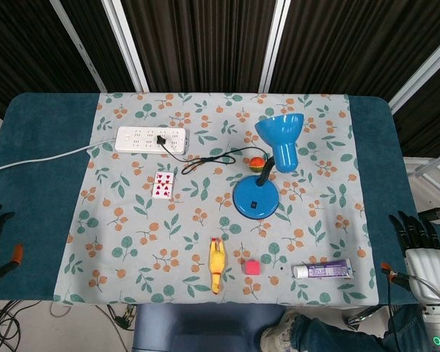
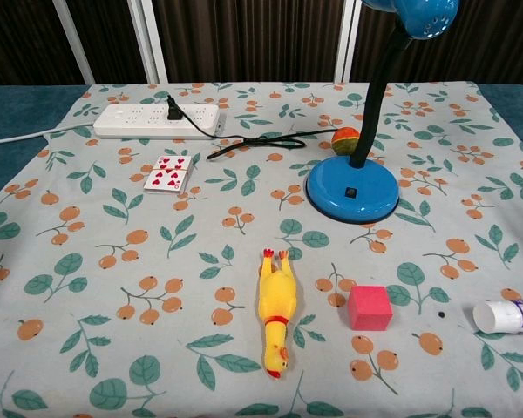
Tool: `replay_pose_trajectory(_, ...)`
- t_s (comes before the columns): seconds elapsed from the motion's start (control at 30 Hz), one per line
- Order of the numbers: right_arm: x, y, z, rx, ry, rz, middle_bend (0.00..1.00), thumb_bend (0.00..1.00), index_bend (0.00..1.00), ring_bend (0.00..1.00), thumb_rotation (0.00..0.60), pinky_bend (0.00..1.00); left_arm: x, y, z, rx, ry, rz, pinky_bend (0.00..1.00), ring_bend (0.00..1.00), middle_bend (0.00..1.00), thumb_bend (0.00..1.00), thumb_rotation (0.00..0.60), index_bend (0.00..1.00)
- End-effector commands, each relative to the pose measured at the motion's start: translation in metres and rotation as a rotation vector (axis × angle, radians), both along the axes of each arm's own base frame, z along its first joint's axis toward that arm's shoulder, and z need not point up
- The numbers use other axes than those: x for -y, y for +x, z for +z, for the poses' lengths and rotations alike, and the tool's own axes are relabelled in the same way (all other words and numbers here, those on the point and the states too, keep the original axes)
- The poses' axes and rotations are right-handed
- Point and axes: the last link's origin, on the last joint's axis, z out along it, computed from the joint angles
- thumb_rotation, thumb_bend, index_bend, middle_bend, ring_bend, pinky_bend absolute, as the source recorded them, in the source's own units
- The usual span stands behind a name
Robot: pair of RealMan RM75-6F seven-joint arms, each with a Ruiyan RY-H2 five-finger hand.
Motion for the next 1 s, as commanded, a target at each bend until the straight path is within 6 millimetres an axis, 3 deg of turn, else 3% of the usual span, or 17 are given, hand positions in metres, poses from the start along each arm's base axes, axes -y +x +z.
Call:
replay_pose_trajectory(0.03,0.0000,0.0000,0.0001,0.001,-0.001,0.000,0.06,0.27,0.00,0.07,0.600,0.00,0.0000,0.0000,0.0001,-0.001,0.000,0.000,0.04,0.00,0.05,0.42,0.600,0.19)
replay_pose_trajectory(1.0,-0.0015,0.0017,-0.0027,0.018,0.013,-0.001,0.06,0.27,0.00,0.07,0.600,0.00,0.0002,0.0003,0.0004,-0.002,0.009,-0.002,0.04,0.00,0.05,0.42,0.600,0.18)
